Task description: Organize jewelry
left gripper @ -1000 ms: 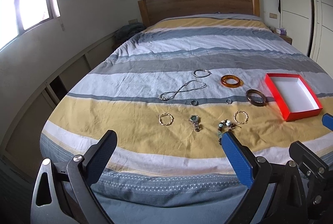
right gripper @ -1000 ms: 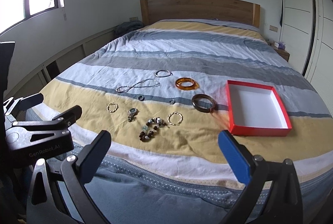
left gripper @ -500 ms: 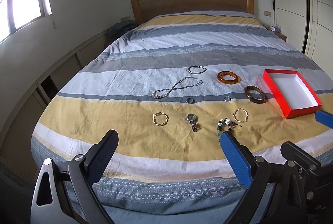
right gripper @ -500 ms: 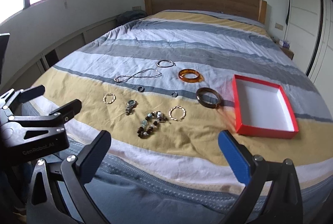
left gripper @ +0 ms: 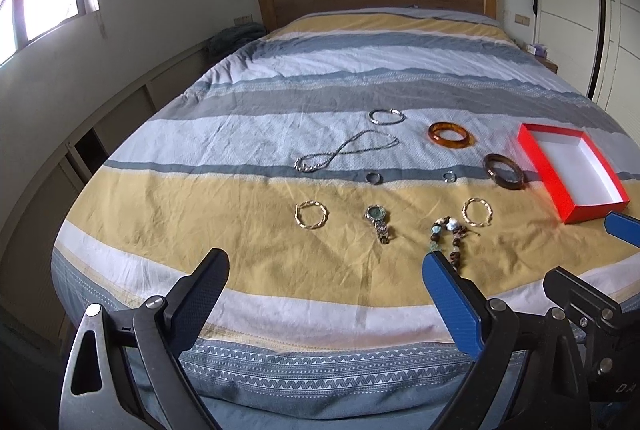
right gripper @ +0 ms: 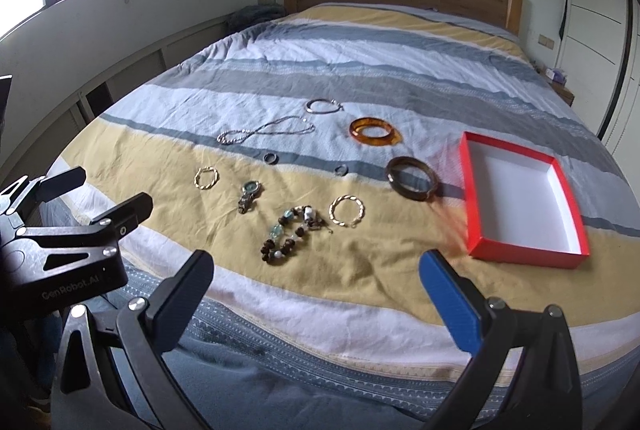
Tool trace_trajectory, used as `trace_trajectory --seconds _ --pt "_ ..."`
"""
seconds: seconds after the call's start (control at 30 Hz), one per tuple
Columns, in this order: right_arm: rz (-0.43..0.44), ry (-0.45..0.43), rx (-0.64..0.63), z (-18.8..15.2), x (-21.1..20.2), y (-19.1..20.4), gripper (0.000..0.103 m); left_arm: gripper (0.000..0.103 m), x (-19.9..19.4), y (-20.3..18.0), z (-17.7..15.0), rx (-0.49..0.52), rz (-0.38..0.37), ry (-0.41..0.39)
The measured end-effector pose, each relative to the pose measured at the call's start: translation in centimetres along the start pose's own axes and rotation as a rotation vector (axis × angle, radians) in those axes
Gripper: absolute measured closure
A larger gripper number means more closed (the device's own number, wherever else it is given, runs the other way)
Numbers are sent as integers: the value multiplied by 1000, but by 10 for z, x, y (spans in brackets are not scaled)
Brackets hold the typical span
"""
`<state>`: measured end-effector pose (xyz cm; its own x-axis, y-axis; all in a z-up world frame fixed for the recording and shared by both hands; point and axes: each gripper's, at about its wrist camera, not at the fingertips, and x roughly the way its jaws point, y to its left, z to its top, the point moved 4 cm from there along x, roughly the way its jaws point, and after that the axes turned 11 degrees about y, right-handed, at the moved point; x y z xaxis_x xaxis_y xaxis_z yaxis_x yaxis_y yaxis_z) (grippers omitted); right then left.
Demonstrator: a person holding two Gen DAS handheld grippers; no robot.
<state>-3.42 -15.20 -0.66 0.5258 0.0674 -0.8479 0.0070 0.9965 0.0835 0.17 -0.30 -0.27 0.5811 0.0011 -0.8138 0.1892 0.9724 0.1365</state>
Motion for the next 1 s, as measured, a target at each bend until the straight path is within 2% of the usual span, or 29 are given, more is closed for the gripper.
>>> trace_trajectory --seconds 0.53,0.73,1.0 --pt "69 71 -21 1 32 4 1 7 48 16 -8 -6 -1 137" --pt "91 97 -34 1 43 6 1 7 60 21 -9 -19 -6 162" --pt "133 144 -20 5 62 3 2 16 81 47 -6 -72 20 187"
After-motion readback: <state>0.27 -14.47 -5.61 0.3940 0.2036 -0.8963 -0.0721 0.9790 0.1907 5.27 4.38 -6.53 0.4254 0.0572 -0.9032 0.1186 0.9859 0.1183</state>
